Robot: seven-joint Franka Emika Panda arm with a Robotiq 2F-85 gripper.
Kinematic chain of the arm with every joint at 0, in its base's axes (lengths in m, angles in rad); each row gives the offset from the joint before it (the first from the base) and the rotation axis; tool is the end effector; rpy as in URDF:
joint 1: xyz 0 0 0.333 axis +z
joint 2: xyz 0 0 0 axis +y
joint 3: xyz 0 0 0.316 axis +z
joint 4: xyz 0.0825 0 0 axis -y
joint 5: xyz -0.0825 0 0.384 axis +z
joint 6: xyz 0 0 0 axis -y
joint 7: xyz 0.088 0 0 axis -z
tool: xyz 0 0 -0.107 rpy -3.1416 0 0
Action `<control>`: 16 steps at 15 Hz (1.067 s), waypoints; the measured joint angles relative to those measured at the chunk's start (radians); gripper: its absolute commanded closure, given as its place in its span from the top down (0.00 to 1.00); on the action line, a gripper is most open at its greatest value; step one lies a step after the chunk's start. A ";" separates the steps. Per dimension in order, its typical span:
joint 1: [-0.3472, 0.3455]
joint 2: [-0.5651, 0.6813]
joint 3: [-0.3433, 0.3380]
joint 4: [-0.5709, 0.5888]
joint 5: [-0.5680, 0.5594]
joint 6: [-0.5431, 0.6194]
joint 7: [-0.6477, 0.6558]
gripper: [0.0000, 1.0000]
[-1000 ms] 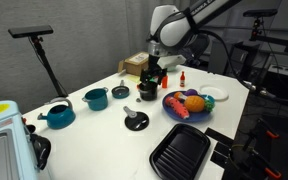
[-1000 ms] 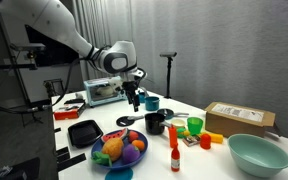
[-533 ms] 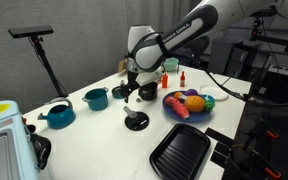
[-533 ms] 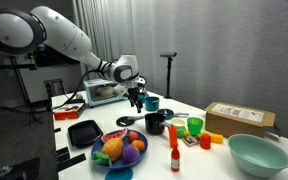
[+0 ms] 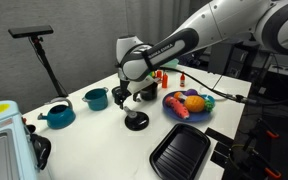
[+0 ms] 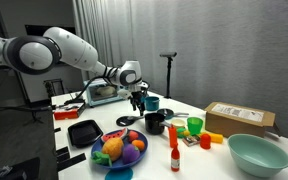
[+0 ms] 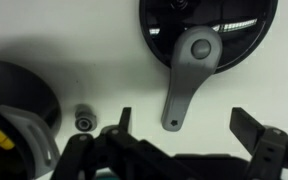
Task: Put the black lid on the black pot
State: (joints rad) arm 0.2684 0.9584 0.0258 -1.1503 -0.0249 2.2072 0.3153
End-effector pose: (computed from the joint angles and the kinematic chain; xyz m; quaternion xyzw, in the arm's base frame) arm 0.7448 0.2183 0.2236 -0.9987 0.0096 -0.0471 0.0147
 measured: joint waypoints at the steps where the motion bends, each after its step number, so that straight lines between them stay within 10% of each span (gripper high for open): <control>1: 0.004 0.019 -0.005 0.029 0.000 -0.012 0.002 1.00; 5: 0.020 0.092 -0.030 0.132 0.000 -0.070 0.042 1.00; 7: 0.023 0.123 -0.034 0.175 0.000 -0.099 0.059 0.72; 16: 0.027 0.207 -0.036 0.312 0.000 -0.162 0.060 0.13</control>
State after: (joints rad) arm 0.2951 1.1652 -0.0098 -0.8380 -0.0250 2.0451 0.3755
